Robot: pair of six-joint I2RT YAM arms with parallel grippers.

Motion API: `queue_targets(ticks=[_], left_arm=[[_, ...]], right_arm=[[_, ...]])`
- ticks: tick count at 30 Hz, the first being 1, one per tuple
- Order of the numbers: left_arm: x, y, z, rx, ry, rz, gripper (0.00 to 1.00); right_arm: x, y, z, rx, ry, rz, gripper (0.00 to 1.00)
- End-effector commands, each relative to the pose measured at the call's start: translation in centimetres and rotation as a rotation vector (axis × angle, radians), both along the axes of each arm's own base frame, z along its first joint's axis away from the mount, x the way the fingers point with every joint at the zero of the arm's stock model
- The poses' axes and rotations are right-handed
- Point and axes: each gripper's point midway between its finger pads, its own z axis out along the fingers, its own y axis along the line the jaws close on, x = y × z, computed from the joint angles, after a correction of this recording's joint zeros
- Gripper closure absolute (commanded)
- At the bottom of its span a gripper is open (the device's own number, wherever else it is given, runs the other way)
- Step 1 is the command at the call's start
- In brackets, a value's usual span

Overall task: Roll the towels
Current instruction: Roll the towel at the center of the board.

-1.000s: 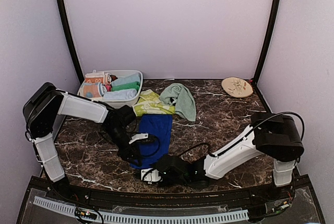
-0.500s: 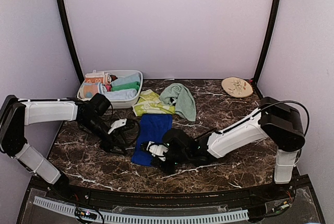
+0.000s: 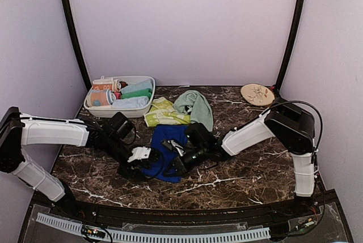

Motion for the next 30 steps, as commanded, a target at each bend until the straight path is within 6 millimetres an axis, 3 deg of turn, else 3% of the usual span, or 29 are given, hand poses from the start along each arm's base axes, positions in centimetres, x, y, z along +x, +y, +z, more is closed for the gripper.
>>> queue_targets(ticks=[1,4,10,16,17,21,26,27,30], left_arm=[[2.0,-1.6,0.0,-0.030,-0.117,0.018,0.48],[1.9,-1.8,-1.0,-0.004,-0.102,0.013,0.50],[2.2,-1.0,-3.4,0.073,-0.091,0.033,0.63],[2.9,-1.2,-3.7,0.079,-0.102,0.059,0.78],[3.1,-1.1,-3.8,0.084,-0.113,0.068,0.77],[3.8,-0.9,-3.7,0.098,-0.150,0.093,0.57],[3.8,-0.8,-3.8,0.107,-0.156,0.066,0.53],[3.9,-0.9,-3.9,0.118,-0.150,0.057,0.56],[3.4,-0.9,-4.6,0.158,-0.083,0.046,0.82]], right_arm=[[-0.9,0.7,0.1,-0.013,0.151,0.028,1.00],[-0.3,1.3,0.4,-0.010,0.180,0.018,1.00],[0.0,1.6,-0.1,-0.028,0.219,0.014,1.00],[0.4,1.4,0.2,-0.017,0.245,-0.004,1.00],[0.3,1.4,0.4,-0.011,0.253,-0.003,1.00],[0.0,1.1,0.6,-0.010,0.271,0.005,1.00],[0.1,1.2,0.3,-0.023,0.280,0.010,1.00],[0.1,1.3,0.3,-0.022,0.279,0.009,1.00],[0.6,1.5,0.6,-0.019,0.266,-0.003,1.00]])
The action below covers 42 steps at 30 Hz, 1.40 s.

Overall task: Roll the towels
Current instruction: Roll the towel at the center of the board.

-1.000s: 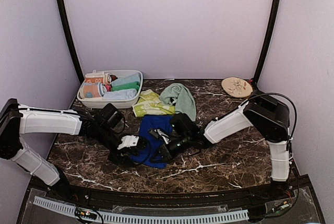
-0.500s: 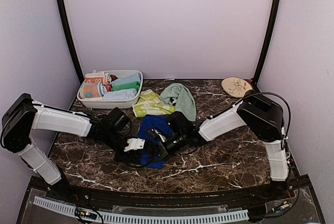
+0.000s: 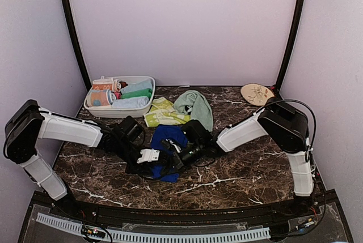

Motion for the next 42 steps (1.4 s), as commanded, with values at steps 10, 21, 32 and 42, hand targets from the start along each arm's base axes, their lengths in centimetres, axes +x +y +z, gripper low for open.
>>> queue_targets(ticks=[10,21,32,42], left_arm=[[-1.2,0.6,2.1,-0.032,0.450,0.131,0.98],[-1.5,0.7,0.1,0.067,0.645,0.187,0.98],[-0.3,0.9,-1.7,0.176,0.680,0.243,0.98],[0.3,1.2,-2.7,0.234,0.685,0.267,0.98]], right_arm=[[6.0,-4.7,3.2,-0.053,-0.411,-0.235,0.36],[10.8,-14.9,10.8,-0.330,-1.020,-0.695,0.00],[0.5,-9.9,9.5,-0.201,-1.528,-0.105,0.04],[-4.5,-1.8,5.9,-0.207,-1.921,0.320,0.27]])
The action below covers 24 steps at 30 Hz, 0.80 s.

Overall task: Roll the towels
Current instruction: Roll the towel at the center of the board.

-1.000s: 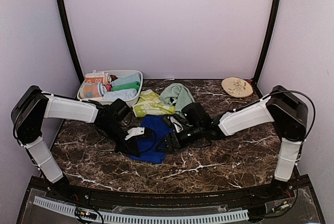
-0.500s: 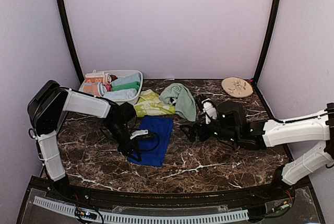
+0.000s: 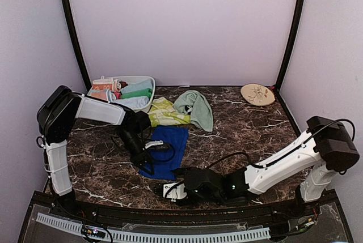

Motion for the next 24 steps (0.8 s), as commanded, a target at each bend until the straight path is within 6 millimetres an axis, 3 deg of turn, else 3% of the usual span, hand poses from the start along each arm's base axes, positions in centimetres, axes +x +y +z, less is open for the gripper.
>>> queue_targets(ticks=[1,6,12,19,24], left_arm=[[0.4,1.0,-1.9,0.095,-0.011,-0.006,0.98],[1.0,1.4,-2.0,0.101,-0.007,0.007,0.97],[1.0,1.6,-2.0,0.088,-0.006,0.005,0.93],[1.4,1.6,-0.6,0.016,-0.018,0.019,0.71],[2.4,2.4,1.9,-0.076,-0.042,0.064,0.53]], right_arm=[[1.0,3.5,1.4,-0.031,-0.232,0.085,0.29],[2.5,5.7,-0.6,-0.058,-0.233,0.114,0.39],[4.6,5.5,-3.8,-0.077,-0.152,0.080,0.50],[5.3,4.6,-6.9,-0.099,-0.026,0.027,0.69],[5.5,4.7,-7.0,-0.069,0.163,-0.022,0.80]])
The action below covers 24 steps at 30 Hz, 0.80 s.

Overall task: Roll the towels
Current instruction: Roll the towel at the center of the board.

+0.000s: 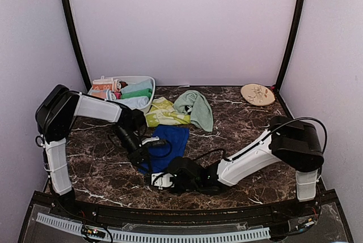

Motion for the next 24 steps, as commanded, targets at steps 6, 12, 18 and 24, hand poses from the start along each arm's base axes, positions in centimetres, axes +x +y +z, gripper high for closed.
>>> queue_targets(ticks=[6,12,18,24], left_arm=[[4.4,4.7,4.1,-0.110,-0.260,0.135,0.47],[2.8,5.3,6.9,-0.211,-0.453,0.049,0.46],[-0.4,3.7,6.6,-0.225,-0.545,-0.112,0.46],[-0.9,1.3,5.2,-0.239,-0.549,-0.148,0.46]], right_arm=[[-1.5,-0.2,-0.2,0.081,0.449,-0.070,0.93],[-1.1,-0.7,0.3,0.145,0.792,-0.118,0.97],[-1.1,-0.9,0.8,0.218,1.209,-0.125,0.97],[-0.8,-1.3,0.3,0.260,1.397,-0.170,0.93]])
